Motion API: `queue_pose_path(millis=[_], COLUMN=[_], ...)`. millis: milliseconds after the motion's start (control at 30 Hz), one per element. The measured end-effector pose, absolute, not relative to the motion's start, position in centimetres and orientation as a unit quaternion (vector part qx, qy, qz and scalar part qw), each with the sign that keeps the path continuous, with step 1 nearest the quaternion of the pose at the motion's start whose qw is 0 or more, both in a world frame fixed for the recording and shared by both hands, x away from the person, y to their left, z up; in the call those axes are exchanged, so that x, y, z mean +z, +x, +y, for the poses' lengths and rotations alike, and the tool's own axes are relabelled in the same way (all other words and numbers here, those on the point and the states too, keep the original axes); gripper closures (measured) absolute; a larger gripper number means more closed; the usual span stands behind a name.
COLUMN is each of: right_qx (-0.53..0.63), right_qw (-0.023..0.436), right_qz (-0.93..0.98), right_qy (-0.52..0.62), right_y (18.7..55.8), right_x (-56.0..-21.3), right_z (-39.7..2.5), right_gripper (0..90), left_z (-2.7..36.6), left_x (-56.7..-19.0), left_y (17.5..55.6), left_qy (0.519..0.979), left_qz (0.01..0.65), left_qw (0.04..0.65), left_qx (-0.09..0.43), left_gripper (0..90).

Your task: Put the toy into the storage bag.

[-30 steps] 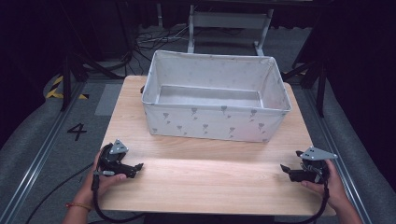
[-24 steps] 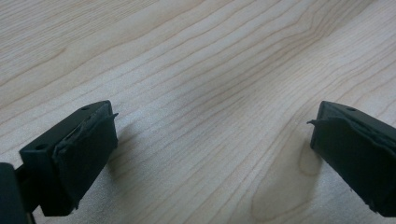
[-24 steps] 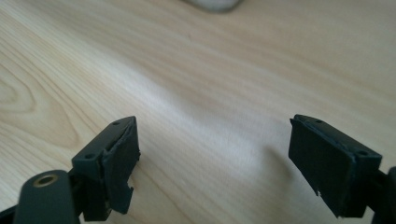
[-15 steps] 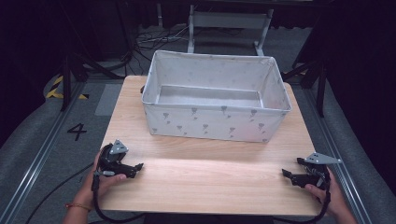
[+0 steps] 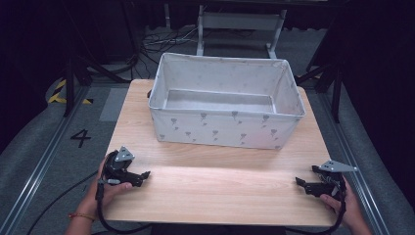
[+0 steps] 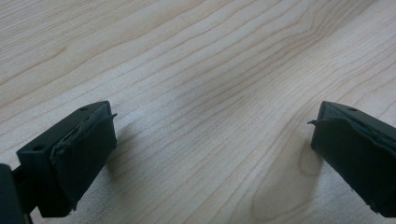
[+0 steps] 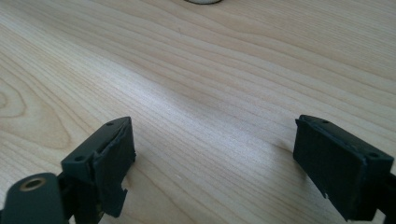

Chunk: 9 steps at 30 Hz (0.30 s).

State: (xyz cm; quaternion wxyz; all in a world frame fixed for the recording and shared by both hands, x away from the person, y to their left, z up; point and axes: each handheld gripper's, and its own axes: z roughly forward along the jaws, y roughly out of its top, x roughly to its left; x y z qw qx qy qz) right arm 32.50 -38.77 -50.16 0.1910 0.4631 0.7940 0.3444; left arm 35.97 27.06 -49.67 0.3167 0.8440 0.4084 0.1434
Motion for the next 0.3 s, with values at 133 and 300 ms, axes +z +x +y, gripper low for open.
queue_pose_path(millis=[133, 300], right_qx=[0.344, 0.338], right_qw=[0.191, 0.193], right_qz=[0.794, 0.79], right_qy=[0.463, 0.474], right_y=[32.5, 32.62], right_x=[-50.16, -50.2], right_z=[-38.77, -38.72], right_gripper=[13.0, 8.6], left_z=[27.06, 27.02], left_x=[-49.67, -49.67], left_y=[35.97, 35.97], left_qy=[0.844, 0.843], left_qz=[0.409, 0.412], left_qw=[0.317, 0.316], left_qx=[0.143, 0.138], left_gripper=[0.4, 0.3])
